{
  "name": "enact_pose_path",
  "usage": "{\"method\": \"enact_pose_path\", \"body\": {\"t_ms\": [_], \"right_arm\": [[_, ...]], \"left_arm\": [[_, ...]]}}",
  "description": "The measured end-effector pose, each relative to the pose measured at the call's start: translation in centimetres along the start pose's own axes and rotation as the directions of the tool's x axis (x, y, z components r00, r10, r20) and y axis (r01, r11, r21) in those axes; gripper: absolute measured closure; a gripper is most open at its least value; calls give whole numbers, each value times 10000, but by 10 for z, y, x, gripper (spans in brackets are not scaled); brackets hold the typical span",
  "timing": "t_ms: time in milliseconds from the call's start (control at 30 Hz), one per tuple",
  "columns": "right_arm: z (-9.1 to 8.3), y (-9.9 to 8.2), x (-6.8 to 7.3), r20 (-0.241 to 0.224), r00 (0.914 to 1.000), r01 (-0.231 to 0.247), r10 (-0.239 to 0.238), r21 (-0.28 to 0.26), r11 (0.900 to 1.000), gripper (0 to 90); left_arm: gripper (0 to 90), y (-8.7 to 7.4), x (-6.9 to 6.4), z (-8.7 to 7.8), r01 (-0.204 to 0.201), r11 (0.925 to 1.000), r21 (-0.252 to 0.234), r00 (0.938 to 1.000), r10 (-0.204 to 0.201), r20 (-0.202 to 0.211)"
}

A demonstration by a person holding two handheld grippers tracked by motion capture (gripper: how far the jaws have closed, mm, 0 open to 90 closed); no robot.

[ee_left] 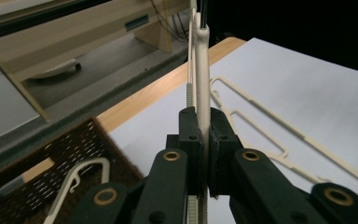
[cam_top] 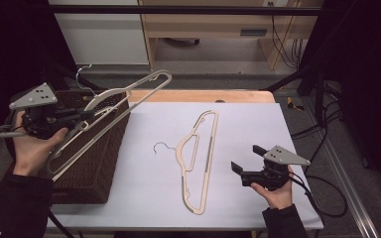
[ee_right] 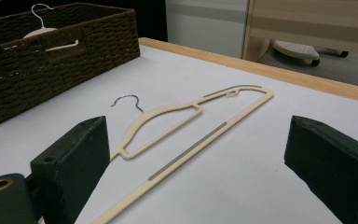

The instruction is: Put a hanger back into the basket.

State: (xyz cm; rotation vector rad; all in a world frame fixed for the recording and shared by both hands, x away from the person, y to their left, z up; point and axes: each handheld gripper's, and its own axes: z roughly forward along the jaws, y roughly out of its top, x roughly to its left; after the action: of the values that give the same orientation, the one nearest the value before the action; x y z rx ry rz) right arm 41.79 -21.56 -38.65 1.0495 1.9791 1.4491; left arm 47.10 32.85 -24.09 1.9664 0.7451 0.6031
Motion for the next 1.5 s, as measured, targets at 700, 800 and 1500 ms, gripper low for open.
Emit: {"method": "enact_pose_path", "body": {"t_ms": [700, 800, 1500], "right_arm": [[0, 0, 0, -100, 9999, 5, -4, 31, 10000, 69], [0, 0, 0, -107, 9999, -2, 2, 12, 10000, 70], [3, -1, 1, -234, 9997, -23, 28, 198, 9998, 73]], "left_arm": [[861, -84, 78, -22, 1608, 9830, 886, 9835, -1521, -981], [861, -93, 82, -22, 1782, 9784, 1048, 9802, -1672, -1058], [854, -151, 91, 20, 3406, 9055, 2532, 9389, -3134, -1422]]}}
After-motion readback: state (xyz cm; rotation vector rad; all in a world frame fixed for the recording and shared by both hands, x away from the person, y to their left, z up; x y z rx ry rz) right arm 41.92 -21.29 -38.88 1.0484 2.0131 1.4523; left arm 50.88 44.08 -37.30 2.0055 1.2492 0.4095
